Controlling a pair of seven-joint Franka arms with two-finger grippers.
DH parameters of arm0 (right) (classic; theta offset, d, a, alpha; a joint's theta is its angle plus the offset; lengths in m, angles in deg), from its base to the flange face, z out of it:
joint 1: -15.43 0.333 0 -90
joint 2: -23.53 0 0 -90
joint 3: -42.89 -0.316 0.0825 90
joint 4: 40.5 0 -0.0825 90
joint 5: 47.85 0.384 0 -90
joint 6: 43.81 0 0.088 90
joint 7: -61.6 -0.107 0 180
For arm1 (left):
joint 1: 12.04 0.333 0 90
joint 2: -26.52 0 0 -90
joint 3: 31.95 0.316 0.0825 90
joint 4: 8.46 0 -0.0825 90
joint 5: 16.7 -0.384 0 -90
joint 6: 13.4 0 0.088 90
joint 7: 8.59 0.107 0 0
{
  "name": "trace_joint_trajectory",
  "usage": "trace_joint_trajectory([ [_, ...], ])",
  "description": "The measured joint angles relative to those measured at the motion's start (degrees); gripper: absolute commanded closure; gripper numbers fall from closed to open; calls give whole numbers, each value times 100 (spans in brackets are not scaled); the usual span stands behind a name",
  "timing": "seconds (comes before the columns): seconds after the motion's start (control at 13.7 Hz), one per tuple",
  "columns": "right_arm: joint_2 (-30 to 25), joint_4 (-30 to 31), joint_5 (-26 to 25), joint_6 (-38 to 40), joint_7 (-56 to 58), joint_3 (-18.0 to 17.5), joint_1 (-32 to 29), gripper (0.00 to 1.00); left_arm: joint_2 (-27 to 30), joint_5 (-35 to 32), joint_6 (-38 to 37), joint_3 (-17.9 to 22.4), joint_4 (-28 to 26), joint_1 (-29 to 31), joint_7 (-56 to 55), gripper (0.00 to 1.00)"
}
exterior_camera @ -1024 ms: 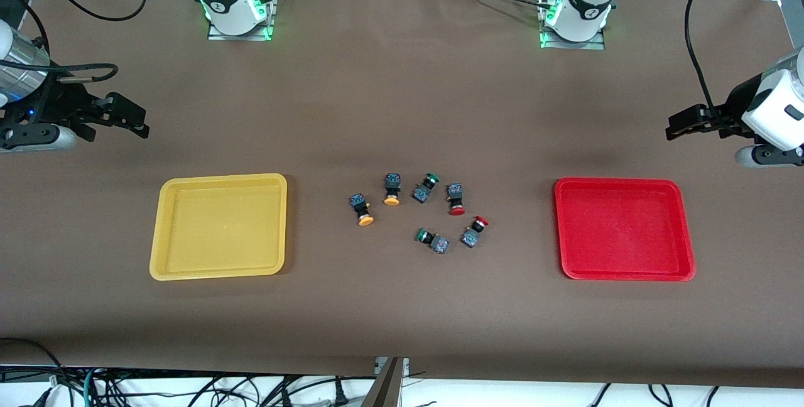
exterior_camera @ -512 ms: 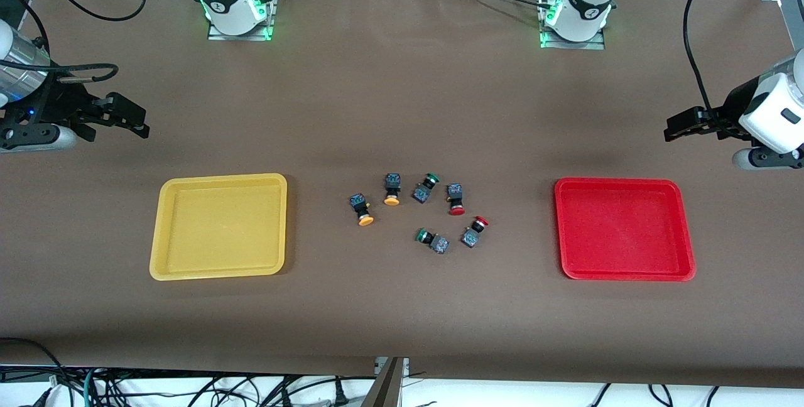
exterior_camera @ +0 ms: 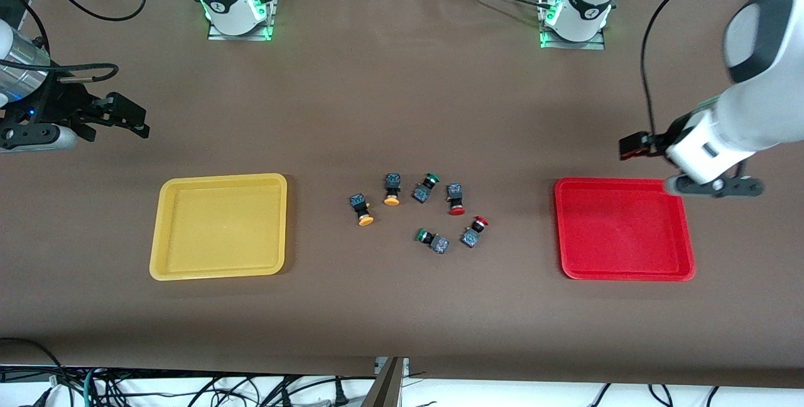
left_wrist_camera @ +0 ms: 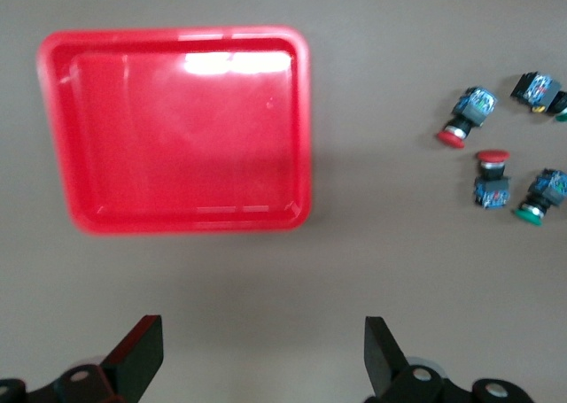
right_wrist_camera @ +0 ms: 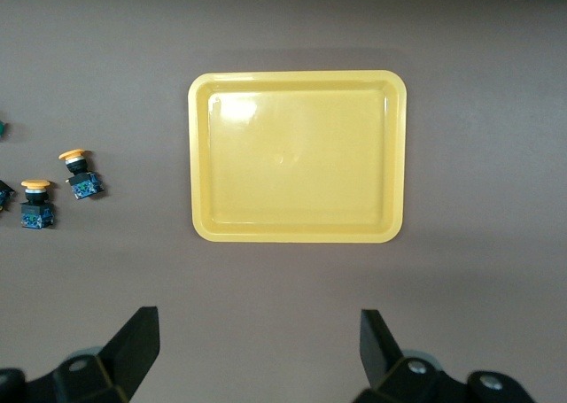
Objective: Place red and yellow buttons in trays
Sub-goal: 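Move the left gripper from rest toward the red button, then grasp the red button with the left gripper while the right gripper moves out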
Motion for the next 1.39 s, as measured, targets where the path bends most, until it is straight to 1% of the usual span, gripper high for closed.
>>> trace_joint_trajectory([
  [0.15,0,0,0,1,0,0,0,0,-464,1,644,-16,16,-270,-7,0],
  [0.44,1,1,0,1,0,0,0,0,-1485,1,2268,-37,50,-954,-124,0],
  [0.73,1,1,0,1,1,-1,0,0,-2185,1,3350,-40,84,-1242,-135,0],
  [0.95,1,1,0,1,0,-1,0,0,-2583,1,3931,-42,118,-1469,-215,0],
  [1.17,5,50,37,5,-12,-1,0,0,-2823,1,4149,-42,178,-1646,-240,0],
  [1.39,3,34,53,1,-14,-3,0,0,-2949,1,4307,-39,199,-1727,-243,0],
])
